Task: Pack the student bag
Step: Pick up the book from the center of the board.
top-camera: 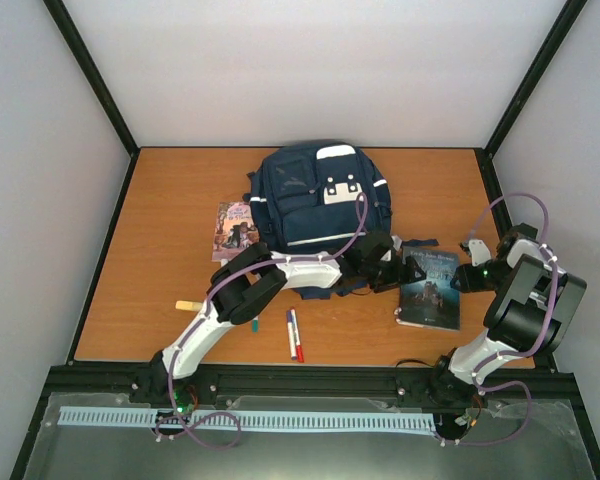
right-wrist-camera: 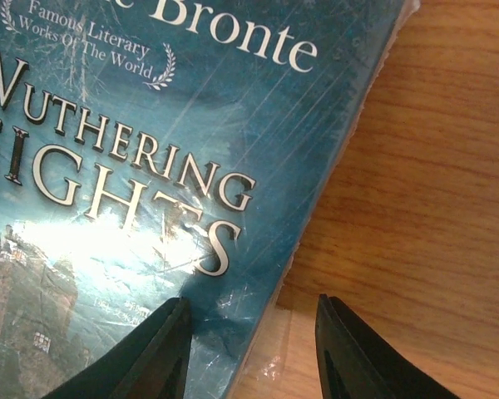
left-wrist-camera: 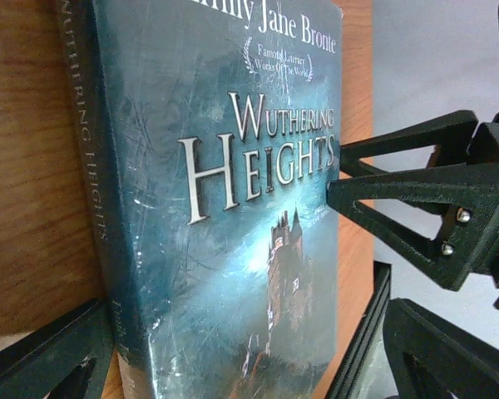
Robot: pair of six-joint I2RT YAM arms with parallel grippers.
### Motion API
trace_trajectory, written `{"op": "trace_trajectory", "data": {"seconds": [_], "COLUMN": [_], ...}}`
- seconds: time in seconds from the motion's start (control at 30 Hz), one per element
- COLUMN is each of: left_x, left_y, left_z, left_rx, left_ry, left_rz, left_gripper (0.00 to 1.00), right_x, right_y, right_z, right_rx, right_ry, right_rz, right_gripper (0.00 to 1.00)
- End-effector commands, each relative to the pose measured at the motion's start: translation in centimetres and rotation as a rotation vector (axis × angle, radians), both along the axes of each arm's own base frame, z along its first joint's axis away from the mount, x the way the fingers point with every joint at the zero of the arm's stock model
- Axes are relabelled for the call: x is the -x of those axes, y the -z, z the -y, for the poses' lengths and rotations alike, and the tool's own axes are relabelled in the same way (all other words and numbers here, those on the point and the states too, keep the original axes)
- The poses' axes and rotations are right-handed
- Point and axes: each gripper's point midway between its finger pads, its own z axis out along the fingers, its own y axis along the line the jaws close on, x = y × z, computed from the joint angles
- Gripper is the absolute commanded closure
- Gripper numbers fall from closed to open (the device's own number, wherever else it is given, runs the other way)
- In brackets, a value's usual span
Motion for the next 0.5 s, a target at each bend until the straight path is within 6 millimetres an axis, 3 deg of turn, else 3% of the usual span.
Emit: {"op": "trace_trajectory", "data": {"seconds": [0.0,0.17,0.3,0.47], "left_x": [1.7,1.6,1.2,1.1], "left_y": [5.2,3.9,0.9,-2.6], "left_z": [0.0,1.8,3.0,3.7], "left_rx": [-0.043,0.063,0.166,0.242], "left_ry": [0.049,0.078,0.094,0.128], "left_rz": [-0.120,-0.121,-0.079,-0.026], "left_gripper": [0.09,0.11,0.15,0.27], "right_x": [1.6,2.1,2.4,2.5], "right_y": [3.7,4.4,4.6,4.6], "right_z": [0.6,0.0,-0.4,-0.6], "right_rx": [0.046,0.016,-0.002,-0.005], "right_ry": [-0.017,-0.020,-0.022,-0.023], "right_rz": [-0.080,-0.099,-0.102,-0.099], "right_gripper": [0.57,0.58,0.58,0.57]}}
